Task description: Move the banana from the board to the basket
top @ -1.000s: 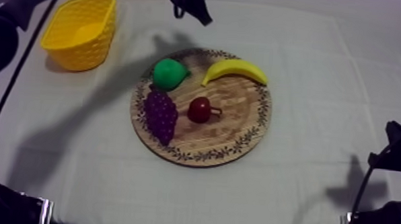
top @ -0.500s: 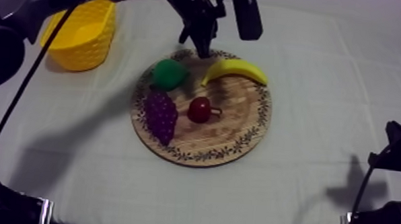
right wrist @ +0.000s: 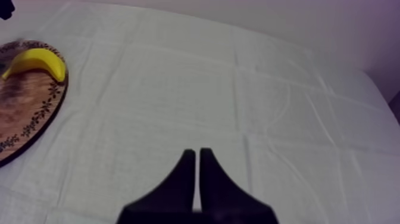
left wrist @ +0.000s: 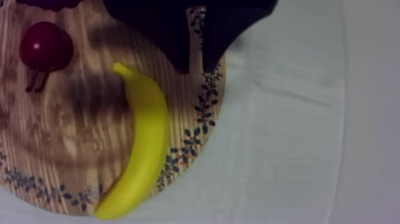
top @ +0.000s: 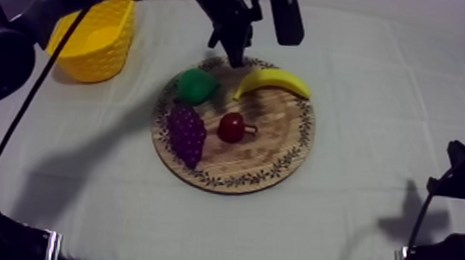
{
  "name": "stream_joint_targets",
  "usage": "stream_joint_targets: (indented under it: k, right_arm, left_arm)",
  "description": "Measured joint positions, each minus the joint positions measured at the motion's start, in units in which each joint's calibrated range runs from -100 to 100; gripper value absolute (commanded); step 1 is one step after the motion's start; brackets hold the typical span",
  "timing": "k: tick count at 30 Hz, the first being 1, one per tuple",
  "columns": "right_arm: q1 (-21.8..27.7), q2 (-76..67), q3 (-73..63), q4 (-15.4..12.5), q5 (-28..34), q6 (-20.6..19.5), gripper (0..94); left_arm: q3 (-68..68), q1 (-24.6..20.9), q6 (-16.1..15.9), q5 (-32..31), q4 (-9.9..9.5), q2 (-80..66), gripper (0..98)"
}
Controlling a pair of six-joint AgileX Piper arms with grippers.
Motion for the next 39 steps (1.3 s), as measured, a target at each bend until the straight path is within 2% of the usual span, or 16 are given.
stream_joint_targets:
  k: [5,8,11,14,27,32,39]
  right_arm:
    - [0.0,0.0,0.0,0.0,0.0,0.0,0.3]
    - [0.0,0.0,0.0,0.0,0.0,0.0,0.3]
    - [0.0,0.0,0.0,0.0,0.0,0.0,0.3]
    - [0.0,0.0,0.0,0.0,0.0,0.0,0.3]
    - [0.0,0.0,0.0,0.0,0.0,0.0,0.3]
    - [0.0,0.0,0.0,0.0,0.0,0.0,0.3]
    - [0.0,0.0,0.0,0.0,0.0,0.0,0.3]
  left_arm:
    - [0.48,0.16,0.26,-0.16,-0.46,-0.13,34.6]
    - [1.58,0.36,0.09,-0.55,-1.33,-0.2,51.5]
    - [1.99,0.09,-0.44,-0.82,-1.05,0.02,70.3]
    - [2.12,-0.33,-0.61,-1.19,-0.64,0.3,79.0]
    - [-4.15,0.59,-0.34,2.91,-0.88,7.25,91.4]
    - [-6.5,0.89,-0.83,3.88,-0.37,8.76,90.8]
    - [-11.93,1.42,-1.69,6.56,0.31,12.37,84.5]
